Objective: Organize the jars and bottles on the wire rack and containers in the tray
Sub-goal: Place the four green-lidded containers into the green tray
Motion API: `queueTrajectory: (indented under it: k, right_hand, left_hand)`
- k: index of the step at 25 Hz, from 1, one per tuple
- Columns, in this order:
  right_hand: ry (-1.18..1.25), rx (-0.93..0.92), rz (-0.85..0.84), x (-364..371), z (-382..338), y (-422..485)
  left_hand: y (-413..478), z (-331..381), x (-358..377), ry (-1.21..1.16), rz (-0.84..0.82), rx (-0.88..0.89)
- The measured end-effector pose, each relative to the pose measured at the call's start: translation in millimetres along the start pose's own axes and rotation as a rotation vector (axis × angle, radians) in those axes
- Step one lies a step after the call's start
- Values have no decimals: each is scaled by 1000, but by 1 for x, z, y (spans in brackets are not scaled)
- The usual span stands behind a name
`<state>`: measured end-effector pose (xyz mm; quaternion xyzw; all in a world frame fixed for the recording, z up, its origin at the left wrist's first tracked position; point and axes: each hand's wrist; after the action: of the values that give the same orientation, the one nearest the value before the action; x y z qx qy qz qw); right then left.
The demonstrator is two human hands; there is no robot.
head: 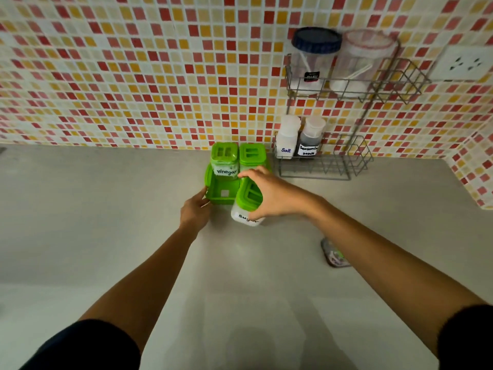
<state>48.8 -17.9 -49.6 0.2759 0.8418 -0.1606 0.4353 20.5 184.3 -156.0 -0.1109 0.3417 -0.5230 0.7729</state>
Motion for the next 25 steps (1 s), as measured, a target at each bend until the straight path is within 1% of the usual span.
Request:
queueTrajectory:
  k: [4, 9, 11, 16, 21, 23, 25]
  right_hand:
    - [-26, 1, 64, -10, 11, 66]
    - [-102, 1, -53, 8, 26, 109]
    - [-150, -9, -52, 19, 30, 112]
    - [-172, -55, 7, 32, 33, 109]
    - [-218, -65, 27, 30, 31, 90]
    - [-184, -41, 81, 26, 32, 72]
    - [-145, -5, 143, 18, 35, 47]
  left_hand:
    - [5, -2, -8, 117, 13, 21]
    - [13, -8, -12, 94, -15, 45]
    - [15, -9, -13, 74, -21, 46]
    - [15, -12, -11, 73, 4, 60]
    - [9, -11, -7, 161, 6, 145]
    - [6, -12, -3, 174, 3, 155]
    - [1, -11, 0, 234, 4, 165]
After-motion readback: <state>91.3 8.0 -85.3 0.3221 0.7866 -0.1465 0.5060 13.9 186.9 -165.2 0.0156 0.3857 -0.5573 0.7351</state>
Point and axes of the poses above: each hand's wrist, its own y-axis towards the middle knuckle, its own x-axis out of the palm, z = x × y, and after that the axes turned 15 degrees about -x, right-handed
